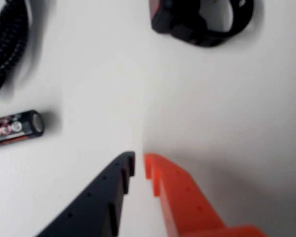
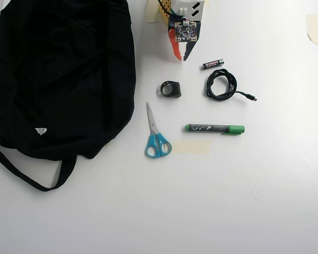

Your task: Put the green marker into the black bag

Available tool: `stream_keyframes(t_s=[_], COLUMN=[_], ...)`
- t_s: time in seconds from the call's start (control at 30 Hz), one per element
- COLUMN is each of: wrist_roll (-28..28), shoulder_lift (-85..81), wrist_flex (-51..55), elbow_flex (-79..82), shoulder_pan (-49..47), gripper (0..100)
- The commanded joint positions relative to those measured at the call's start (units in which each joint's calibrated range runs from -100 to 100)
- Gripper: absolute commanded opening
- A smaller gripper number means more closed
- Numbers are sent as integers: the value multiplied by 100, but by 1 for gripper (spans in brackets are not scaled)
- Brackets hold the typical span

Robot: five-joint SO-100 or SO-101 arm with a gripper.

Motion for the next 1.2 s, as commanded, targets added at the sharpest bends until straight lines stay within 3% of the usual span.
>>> stream_keyframes(t_s=[0.0,1.17], wrist_roll=[14,19], shoulder_lift=[-33,-33], wrist_flex=[86,86], elbow_flex=[157,157], shoulder_pan=[-17,-10], gripper=[2,2])
